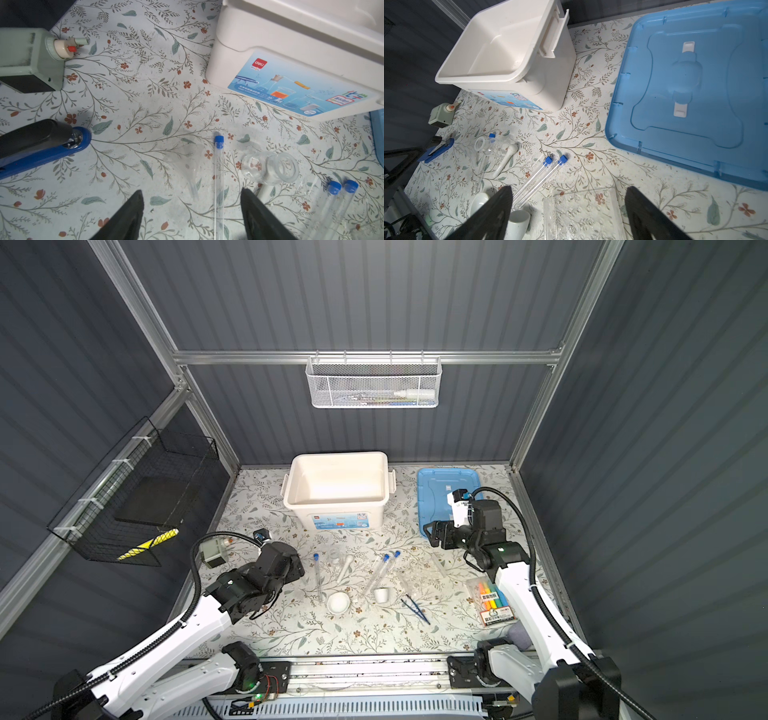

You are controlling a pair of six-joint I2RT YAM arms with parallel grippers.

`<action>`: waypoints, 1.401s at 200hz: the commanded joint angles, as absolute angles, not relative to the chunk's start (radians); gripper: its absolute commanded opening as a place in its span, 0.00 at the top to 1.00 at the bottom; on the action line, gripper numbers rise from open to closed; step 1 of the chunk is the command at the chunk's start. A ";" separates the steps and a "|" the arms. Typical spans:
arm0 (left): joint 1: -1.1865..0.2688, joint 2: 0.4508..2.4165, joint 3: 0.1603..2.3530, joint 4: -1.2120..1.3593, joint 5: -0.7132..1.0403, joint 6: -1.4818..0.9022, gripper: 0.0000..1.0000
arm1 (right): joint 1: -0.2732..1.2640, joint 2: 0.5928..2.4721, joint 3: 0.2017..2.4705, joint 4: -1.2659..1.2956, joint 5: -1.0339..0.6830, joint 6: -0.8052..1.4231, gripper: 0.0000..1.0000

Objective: Organize the chemistry lab equipment
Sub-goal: 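Move the left gripper over the blue-capped test tube while the right gripper advances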

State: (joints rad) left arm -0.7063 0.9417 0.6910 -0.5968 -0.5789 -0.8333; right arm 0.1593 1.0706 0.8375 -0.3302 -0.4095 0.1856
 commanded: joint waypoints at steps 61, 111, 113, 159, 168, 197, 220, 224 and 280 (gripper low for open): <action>-0.970 1.137 0.700 -0.580 -0.730 -1.125 0.31 | 0.160 1.046 0.844 -0.412 -0.446 0.120 0.13; -1.011 1.192 0.646 -0.520 -0.699 -1.211 0.37 | 0.156 1.045 0.821 -0.407 -0.452 0.121 0.13; -1.011 1.192 0.643 -0.517 -0.698 -1.212 0.37 | 0.156 1.045 0.821 -0.407 -0.453 0.122 0.13; -1.009 1.232 0.621 -0.504 -0.670 -1.252 0.42 | 0.152 1.036 0.809 -0.404 -0.433 0.122 0.10; -1.009 1.244 0.621 -0.501 -0.666 -1.250 0.42 | 0.152 1.031 0.800 -0.396 -0.428 0.128 0.10; -1.008 1.265 0.601 -0.460 -0.656 -1.253 0.47 | 0.152 1.025 0.777 -0.394 -0.436 0.175 0.11; -0.988 1.288 0.594 -0.421 -0.624 -1.232 0.53 | 0.153 1.027 0.763 -0.355 -0.457 0.215 0.13; -0.984 1.292 0.596 -0.419 -0.618 -1.224 0.53 | 0.153 1.027 0.762 -0.353 -0.459 0.221 0.13; -0.879 1.349 0.601 -0.355 -0.508 -1.129 0.59 | 0.153 1.019 0.760 -0.360 -0.440 0.260 0.14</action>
State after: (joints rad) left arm -0.9188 1.3361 0.6029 -0.3939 -0.5686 -1.1866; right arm 0.1551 1.0370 0.7700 -0.3607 -0.4412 0.2306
